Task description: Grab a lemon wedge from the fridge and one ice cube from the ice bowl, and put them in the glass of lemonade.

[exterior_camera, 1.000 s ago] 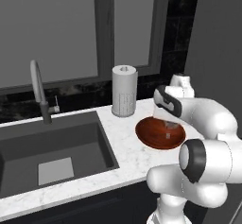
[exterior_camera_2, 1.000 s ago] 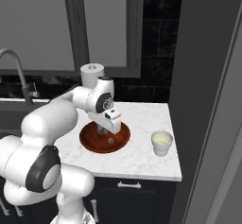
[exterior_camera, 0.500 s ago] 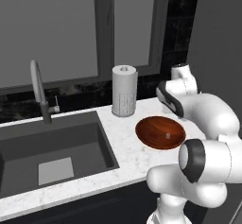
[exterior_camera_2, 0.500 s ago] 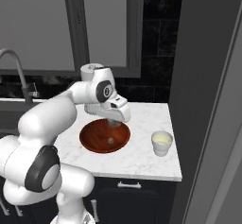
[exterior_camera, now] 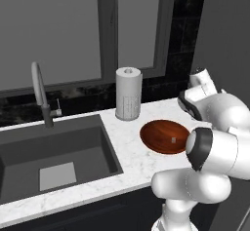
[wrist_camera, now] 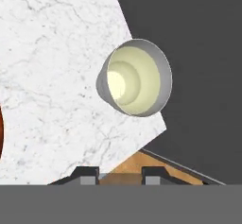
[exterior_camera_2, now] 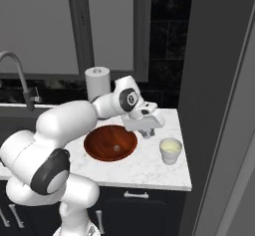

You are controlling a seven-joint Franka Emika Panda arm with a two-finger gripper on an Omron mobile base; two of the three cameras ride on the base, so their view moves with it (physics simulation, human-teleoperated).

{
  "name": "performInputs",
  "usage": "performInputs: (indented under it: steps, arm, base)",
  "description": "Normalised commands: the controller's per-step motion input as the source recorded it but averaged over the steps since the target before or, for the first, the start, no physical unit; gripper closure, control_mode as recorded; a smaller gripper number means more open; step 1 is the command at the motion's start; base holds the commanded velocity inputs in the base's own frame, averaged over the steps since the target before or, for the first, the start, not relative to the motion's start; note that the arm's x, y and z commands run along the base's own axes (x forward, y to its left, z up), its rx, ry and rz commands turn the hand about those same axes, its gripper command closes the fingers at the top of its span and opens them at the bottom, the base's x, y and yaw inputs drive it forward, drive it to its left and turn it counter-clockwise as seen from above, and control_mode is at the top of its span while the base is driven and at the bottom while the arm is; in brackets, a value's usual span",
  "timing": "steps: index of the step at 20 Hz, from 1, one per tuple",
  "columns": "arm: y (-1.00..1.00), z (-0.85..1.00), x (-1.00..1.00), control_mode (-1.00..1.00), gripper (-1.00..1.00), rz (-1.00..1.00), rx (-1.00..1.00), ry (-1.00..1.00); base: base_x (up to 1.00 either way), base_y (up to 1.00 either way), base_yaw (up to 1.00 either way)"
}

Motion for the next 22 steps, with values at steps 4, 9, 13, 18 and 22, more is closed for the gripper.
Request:
performInputs:
  steps: [4,9,13,18,22]
  arm:
    - [-0.64,-0.02,0.00,-1.00,1.00,0.14,-0.04,0.02]
    - [-0.08,-0.18,0.27,-1.00,1.00,0.12,0.00,0.00]
    - [-0.18,-0.26,0.39,-1.00,1.00,0.10,0.00,0.00]
    - [-0.40,-0.14,0.25,-1.00,1.00,0.10,0.00,0.00]
    - [-0.09,-0.27,0.24,-1.00,1.00,0.07,0.00,0.00]
  base:
    - [0.00,0.00,0.00]
    - [0.00,0.00,0.00]
    - [0.00,0.00,0.00]
    - [0.00,0.00,0.00]
    - [0.00,0.00,0.00]
